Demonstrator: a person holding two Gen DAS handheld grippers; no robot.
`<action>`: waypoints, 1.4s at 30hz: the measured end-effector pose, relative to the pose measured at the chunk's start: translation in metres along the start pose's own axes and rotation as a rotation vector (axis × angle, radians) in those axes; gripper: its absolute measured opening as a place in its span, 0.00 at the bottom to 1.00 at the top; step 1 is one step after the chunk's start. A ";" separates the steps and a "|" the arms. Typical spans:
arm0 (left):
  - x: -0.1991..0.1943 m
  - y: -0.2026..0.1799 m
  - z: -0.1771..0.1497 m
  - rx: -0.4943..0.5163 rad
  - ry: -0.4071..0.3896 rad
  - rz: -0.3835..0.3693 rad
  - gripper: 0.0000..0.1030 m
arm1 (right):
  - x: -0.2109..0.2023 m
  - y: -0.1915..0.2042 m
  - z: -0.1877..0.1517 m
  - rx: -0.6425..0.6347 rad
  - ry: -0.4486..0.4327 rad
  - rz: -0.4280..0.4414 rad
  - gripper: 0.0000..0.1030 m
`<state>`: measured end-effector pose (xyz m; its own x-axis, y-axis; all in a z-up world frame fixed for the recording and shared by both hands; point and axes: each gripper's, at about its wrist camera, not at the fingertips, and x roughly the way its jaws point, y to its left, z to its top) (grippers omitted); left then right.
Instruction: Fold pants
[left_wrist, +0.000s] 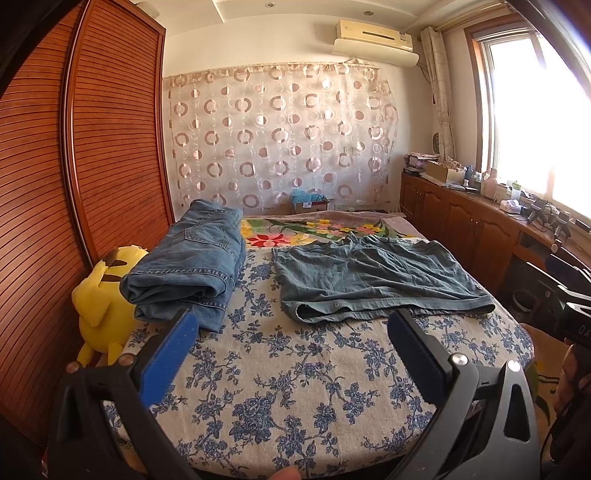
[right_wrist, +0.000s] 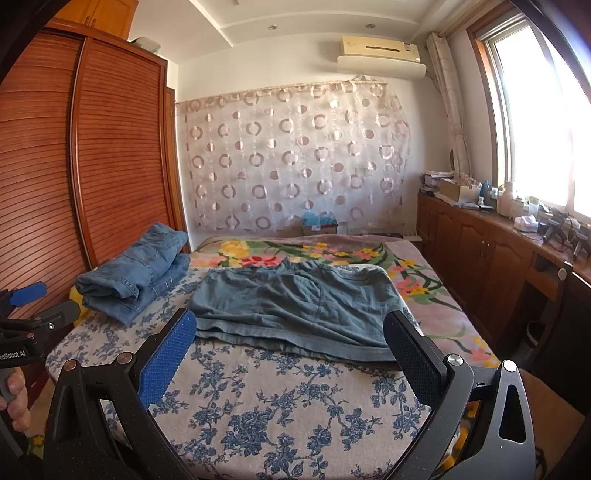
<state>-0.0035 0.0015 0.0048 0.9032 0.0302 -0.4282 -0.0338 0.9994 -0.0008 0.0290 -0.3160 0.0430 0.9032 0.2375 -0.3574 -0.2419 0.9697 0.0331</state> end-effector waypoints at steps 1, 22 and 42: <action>0.000 0.000 0.000 0.000 0.000 0.000 1.00 | 0.000 0.000 0.000 0.000 0.001 0.000 1.00; -0.004 -0.003 0.001 0.006 -0.007 -0.003 1.00 | -0.001 0.000 -0.001 0.000 -0.003 0.000 1.00; -0.012 -0.005 0.004 0.014 -0.015 -0.008 1.00 | -0.002 -0.001 -0.001 0.003 -0.004 0.002 1.00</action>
<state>-0.0123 -0.0037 0.0133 0.9096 0.0222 -0.4149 -0.0204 0.9998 0.0087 0.0273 -0.3174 0.0426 0.9041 0.2394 -0.3541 -0.2425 0.9695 0.0364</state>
